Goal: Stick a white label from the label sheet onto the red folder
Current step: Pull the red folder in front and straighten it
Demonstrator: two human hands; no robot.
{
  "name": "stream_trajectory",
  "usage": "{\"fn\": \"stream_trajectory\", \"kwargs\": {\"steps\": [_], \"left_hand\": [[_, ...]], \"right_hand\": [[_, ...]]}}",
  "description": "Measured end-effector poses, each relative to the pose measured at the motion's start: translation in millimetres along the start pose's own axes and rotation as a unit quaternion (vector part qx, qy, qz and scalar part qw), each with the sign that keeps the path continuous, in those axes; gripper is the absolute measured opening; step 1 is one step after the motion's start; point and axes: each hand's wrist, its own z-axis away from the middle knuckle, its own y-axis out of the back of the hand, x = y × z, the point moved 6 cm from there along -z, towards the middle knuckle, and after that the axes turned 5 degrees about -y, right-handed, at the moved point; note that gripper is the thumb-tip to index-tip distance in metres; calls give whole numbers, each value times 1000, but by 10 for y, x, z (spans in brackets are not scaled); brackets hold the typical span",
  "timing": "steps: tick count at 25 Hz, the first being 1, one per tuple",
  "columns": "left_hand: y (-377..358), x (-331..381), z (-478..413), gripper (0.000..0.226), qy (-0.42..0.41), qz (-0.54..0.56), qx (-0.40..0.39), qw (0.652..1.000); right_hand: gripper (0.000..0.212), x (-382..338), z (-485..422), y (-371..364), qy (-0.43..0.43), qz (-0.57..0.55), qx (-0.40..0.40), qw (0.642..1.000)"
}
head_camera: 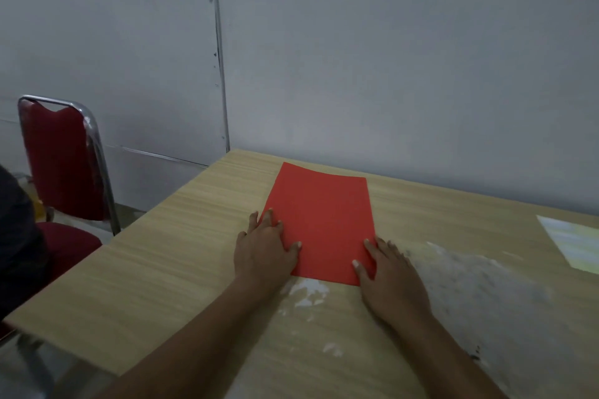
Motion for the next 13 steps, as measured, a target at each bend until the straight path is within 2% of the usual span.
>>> {"fn": "stream_trajectory", "kwargs": {"steps": [7, 13], "left_hand": [[111, 415, 449, 79, 14, 134, 29, 991], [120, 527, 659, 81, -4, 171, 36, 985]], "right_hand": [[64, 478, 624, 329, -46, -13, 16, 999], [67, 637, 811, 413, -70, -38, 14, 997]]}}
